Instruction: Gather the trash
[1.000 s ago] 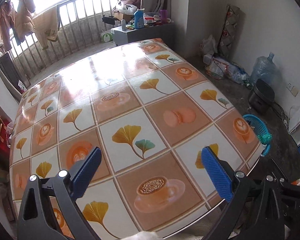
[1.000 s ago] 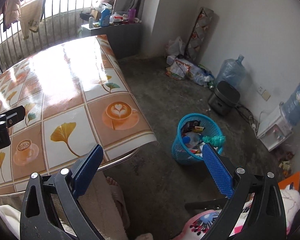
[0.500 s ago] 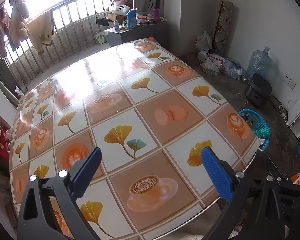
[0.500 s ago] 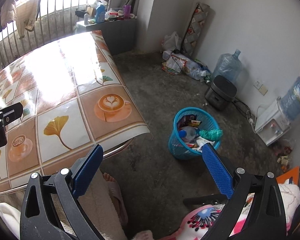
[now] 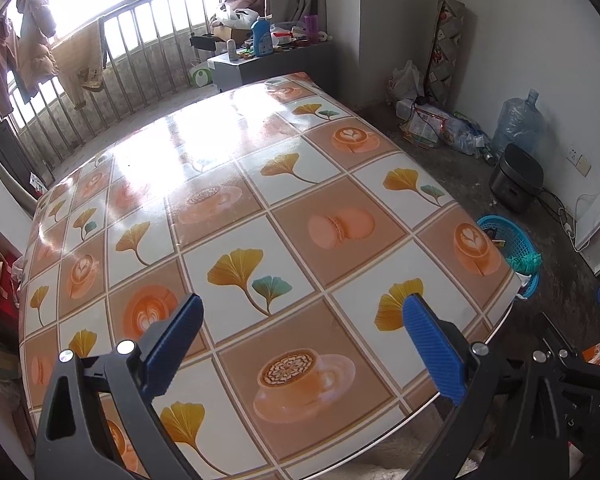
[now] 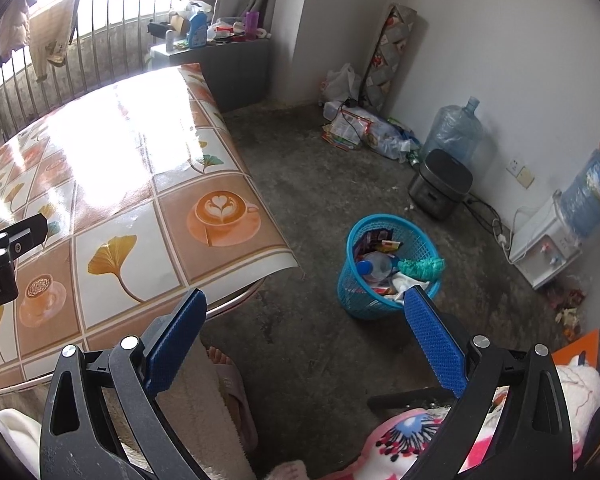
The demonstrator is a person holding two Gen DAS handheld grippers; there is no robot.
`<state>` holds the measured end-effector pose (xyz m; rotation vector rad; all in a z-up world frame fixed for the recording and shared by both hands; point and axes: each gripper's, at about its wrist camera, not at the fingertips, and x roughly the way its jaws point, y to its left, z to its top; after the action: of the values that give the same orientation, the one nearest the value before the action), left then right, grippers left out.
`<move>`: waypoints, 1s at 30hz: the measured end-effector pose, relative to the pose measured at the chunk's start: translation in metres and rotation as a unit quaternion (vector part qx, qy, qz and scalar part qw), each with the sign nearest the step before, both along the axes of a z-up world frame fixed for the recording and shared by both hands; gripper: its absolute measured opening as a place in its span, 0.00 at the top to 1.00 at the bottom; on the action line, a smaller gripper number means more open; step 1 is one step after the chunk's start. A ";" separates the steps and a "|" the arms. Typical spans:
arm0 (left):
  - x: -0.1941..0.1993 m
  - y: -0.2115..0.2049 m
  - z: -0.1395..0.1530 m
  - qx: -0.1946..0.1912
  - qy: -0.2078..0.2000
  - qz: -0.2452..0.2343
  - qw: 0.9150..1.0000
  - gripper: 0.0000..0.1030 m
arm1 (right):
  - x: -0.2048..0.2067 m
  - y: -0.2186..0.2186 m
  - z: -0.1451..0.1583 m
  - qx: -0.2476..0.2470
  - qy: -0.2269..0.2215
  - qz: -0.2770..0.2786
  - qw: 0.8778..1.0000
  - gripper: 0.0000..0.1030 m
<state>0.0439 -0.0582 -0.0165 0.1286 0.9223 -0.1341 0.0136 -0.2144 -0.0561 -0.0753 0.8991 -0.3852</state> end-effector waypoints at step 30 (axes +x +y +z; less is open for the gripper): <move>0.002 -0.003 0.001 0.002 0.000 -0.003 1.000 0.05 | 0.002 -0.003 0.003 0.005 -0.001 -0.001 1.000 0.08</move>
<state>0.0457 -0.0607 -0.0155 0.1350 0.9232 -0.1375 0.0154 -0.2174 -0.0529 -0.0641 0.8984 -0.3819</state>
